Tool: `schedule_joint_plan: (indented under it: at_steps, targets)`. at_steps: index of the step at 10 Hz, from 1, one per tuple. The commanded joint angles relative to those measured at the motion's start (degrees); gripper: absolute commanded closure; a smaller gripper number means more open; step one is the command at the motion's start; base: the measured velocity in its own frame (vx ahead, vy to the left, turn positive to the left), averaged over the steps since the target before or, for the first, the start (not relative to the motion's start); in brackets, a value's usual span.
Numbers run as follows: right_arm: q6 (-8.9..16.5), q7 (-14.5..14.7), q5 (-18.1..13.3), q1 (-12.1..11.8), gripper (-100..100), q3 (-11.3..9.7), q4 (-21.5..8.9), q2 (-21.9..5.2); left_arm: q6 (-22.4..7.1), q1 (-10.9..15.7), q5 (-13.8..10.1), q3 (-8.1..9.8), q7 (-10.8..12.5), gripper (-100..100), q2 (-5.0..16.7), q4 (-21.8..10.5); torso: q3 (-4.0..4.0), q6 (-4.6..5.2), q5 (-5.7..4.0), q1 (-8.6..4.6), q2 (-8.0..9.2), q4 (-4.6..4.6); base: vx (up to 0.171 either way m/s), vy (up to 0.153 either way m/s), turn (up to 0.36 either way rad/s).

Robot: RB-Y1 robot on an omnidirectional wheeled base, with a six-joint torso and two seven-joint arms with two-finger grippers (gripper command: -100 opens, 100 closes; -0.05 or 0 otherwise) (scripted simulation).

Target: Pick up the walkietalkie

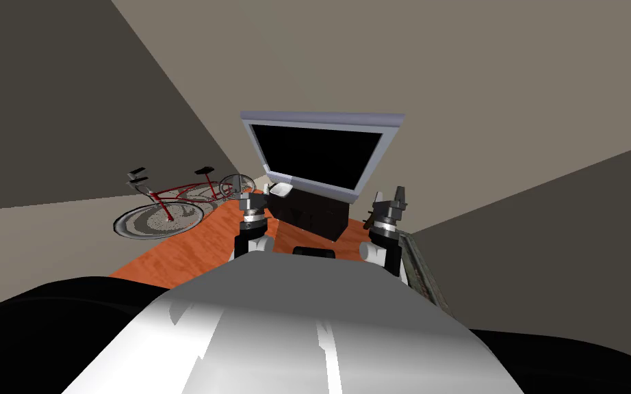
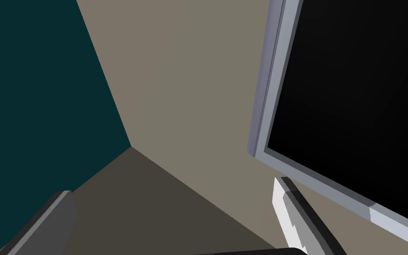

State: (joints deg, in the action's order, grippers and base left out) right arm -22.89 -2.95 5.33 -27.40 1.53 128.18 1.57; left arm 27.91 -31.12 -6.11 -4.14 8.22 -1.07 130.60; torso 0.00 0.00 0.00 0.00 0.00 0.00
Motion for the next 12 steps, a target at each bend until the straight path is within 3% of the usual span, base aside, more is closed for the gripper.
schedule_joint_plan:
  at_steps: [1, 6, 12]
  targets:
    - [0.4, 0.5, -0.5, 0.3, -100, -0.3, -0.7, -2.4, 0.0, 0.0, 0.0, 0.0, 0.0, 0, 0.0, 0.0, 0.0, 0.0, 0.0, 0.0, 0.0, 0.0, 0.007, 0.012, -0.006]
    - [3.6, 4.2, -4.5, 2.8, -100, -2.3, -5.8, -10.2, 0.0, 0.0, 0.0, 0.0, 0.0, 0, 0.0, 0.0, -0.09, -0.01, 0.03, 0.16, -0.15, -0.03, 0.028, 0.039, -0.021]
    - [10.0, 11.5, -12.6, 7.6, -100, -6.7, -15.6, -16.6, 0.0, 0.0, 0.0, -0.01, 0.0, 0, 0.0, 0.0, -0.13, 0.0, 0.06, 0.28, -0.22, -0.05, 0.048, 0.075, -0.045]
